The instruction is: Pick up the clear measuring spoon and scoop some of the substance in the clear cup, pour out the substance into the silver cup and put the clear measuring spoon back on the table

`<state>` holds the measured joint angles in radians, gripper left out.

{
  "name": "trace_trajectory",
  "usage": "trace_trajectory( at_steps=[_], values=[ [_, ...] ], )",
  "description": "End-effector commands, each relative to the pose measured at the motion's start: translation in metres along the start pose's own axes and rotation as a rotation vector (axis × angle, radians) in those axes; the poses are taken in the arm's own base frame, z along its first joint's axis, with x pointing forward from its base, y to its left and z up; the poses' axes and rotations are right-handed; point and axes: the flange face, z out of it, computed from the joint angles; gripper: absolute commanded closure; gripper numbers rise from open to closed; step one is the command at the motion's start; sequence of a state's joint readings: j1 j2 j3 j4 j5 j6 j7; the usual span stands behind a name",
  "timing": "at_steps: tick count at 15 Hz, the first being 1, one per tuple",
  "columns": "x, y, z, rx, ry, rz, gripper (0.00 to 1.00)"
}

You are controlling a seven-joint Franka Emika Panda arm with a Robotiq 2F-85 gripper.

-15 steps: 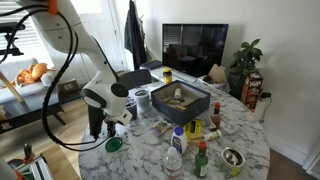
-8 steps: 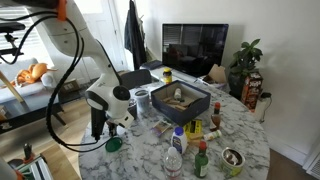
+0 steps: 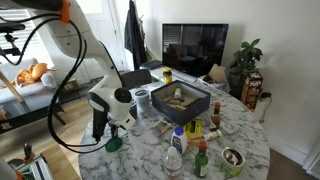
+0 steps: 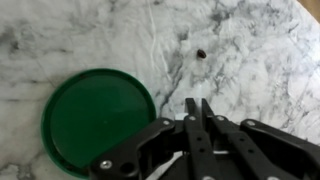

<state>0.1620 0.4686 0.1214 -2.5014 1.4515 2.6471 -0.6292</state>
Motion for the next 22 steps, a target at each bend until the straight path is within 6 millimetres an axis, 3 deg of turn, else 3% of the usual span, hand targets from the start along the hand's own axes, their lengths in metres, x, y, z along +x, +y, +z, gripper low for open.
trace_trajectory(
  at_steps=[1,7,9,13,18,21,22],
  values=[
    [-0.002,0.004,-0.001,-0.023,-0.003,0.002,0.99],
    [-0.035,0.007,-0.033,-0.224,-0.13,-0.235,0.99],
    [-0.043,0.0,-0.043,-0.284,-0.173,-0.323,0.99],
    [-0.05,-0.039,-0.062,-0.4,-0.281,-0.511,0.99],
    [-0.05,-0.105,-0.104,-0.582,-0.413,-0.728,0.99],
    [-0.045,-0.144,-0.12,-0.625,-0.43,-0.808,0.99],
    [-0.048,-0.13,-0.113,-0.582,-0.419,-0.78,0.94]
  ],
)
